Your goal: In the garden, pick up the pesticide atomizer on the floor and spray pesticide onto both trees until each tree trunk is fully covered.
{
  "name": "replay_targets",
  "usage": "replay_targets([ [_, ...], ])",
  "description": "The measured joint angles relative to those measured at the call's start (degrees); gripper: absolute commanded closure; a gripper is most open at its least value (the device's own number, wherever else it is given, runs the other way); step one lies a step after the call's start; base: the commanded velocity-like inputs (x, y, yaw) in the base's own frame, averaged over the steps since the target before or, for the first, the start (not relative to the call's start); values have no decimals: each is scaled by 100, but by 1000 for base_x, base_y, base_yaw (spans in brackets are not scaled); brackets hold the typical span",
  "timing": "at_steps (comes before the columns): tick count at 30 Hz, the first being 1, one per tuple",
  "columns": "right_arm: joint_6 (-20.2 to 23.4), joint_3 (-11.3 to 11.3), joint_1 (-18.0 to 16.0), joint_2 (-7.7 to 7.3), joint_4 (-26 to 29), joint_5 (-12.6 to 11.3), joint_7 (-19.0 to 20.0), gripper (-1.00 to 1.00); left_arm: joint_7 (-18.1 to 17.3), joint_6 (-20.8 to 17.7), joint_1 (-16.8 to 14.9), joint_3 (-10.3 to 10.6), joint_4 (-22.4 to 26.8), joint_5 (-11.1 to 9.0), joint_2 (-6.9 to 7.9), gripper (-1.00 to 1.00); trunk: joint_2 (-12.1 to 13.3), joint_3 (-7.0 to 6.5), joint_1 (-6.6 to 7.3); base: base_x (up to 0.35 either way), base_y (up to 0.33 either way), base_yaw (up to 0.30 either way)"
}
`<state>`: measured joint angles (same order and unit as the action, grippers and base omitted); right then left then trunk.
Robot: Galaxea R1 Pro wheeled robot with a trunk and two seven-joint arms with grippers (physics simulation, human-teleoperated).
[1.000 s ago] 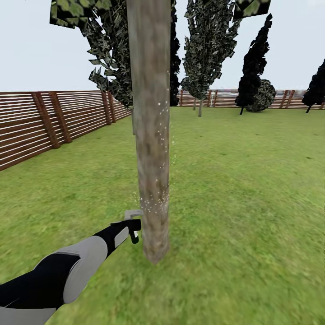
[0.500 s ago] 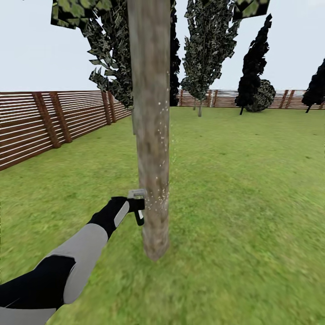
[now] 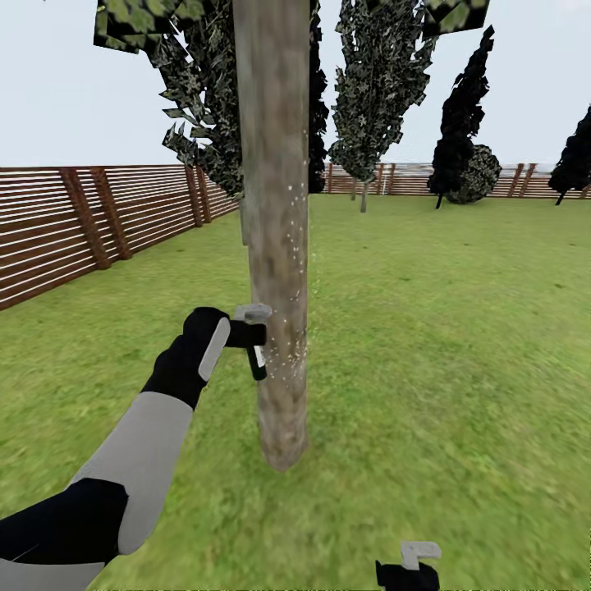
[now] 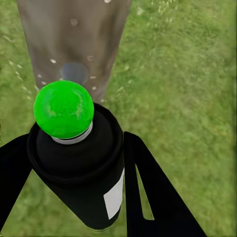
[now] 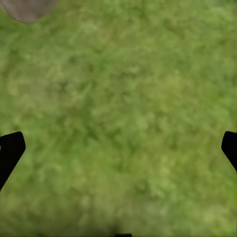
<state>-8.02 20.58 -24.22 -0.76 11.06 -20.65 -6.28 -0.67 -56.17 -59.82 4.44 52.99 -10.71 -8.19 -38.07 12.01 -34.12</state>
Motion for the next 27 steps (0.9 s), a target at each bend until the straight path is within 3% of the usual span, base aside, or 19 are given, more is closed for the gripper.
replay_targets([
  [7,0,-5,0,-1,8,3,0,-100,3,-55,1,26,131,7,-5,100,1,0,1,-100,0,0],
  [11,8,-3,0,-1,2,8,0,-100,3,-68,-44,39,155,11,-128,100,1,0,1,-5,0,0],
  [15,13,2,0,2,0,9,0,-100,4,-91,-732,39,67,15,-153,100,1,-2,1,0,0,0],
  [17,16,2,0,5,0,9,0,-100,4,-98,-1175,38,-193,13,-156,100,1,-1,2,0,0,0],
  [18,17,1,0,3,0,9,0,-100,4,-101,-1550,36,-518,32,-156,100,2,-1,-1,0,0,0],
  [20,18,1,0,4,0,9,0,-100,4,-101,-1940,30,-645,13,-157,100,2,-2,1,0,0,0],
  [27,18,2,0,1,-1,9,0,-100,4,-101,-2114,29,-457,-1,-157,100,1,0,1,0,0,0],
])
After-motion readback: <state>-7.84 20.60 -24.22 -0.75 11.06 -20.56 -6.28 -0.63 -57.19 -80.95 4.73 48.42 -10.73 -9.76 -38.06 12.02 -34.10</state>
